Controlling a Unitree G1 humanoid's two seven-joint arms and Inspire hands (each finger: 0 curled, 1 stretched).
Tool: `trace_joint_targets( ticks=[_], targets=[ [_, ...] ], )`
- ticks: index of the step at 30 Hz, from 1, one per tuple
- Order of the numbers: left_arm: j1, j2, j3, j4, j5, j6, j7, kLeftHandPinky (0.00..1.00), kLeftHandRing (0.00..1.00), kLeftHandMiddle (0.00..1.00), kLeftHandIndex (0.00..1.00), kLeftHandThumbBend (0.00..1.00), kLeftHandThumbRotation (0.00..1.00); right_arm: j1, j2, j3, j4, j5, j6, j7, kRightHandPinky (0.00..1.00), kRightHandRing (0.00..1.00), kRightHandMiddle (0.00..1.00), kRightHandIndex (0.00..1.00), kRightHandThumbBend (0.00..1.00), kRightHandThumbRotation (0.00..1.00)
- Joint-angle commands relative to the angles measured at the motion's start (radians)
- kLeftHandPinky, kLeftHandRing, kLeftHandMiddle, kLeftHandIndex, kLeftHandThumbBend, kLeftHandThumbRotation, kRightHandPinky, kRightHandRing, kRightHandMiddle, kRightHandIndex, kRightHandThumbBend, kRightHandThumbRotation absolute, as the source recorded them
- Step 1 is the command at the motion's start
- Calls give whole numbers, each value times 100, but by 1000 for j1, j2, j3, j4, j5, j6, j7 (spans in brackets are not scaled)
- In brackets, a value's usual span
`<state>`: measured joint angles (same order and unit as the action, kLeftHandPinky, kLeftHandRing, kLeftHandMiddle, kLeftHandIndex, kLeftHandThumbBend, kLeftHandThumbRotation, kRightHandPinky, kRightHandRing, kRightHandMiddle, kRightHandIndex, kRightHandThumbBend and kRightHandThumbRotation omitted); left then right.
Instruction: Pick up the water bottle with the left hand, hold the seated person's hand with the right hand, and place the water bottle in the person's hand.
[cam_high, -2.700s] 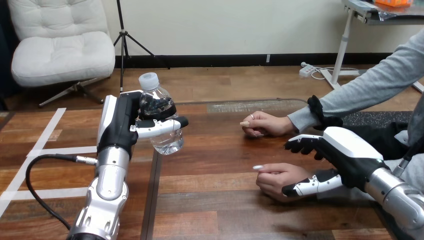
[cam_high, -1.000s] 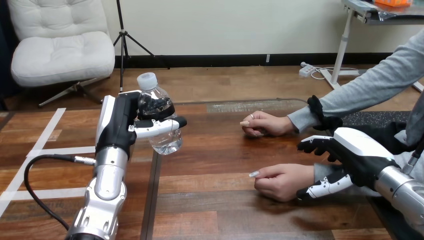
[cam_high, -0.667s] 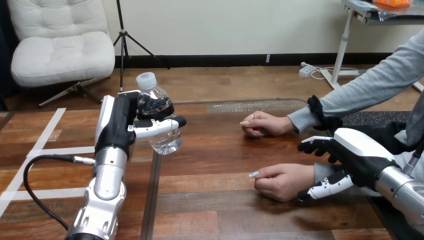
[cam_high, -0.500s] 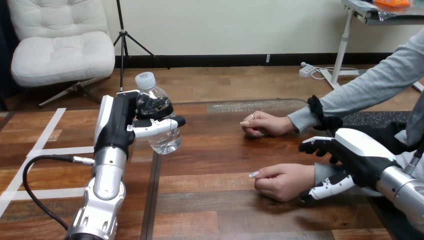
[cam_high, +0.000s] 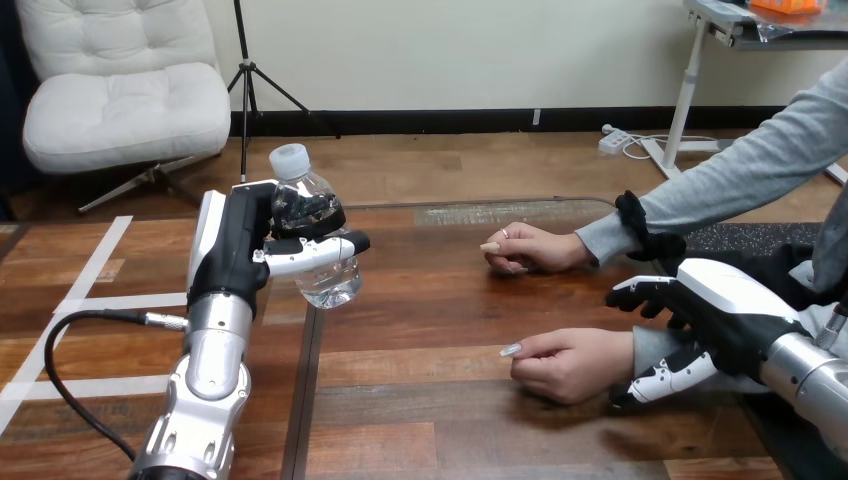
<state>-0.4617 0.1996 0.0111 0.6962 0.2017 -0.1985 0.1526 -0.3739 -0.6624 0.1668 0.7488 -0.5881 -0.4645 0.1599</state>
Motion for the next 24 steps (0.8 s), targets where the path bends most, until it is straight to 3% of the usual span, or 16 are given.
trace_joint_targets(
  ticks=[1,24],
  targets=[
    [-44,28,8,-59,1,-48,6,24,32,36,38,78,0,-71,-26,8,15,12,10,2,66,78,81,80,100,33],
    [-37,26,12,-73,-5,-45,1,26,34,38,38,78,0,-98,-27,33,96,7,25,-4,62,75,80,80,100,27]
  ],
)
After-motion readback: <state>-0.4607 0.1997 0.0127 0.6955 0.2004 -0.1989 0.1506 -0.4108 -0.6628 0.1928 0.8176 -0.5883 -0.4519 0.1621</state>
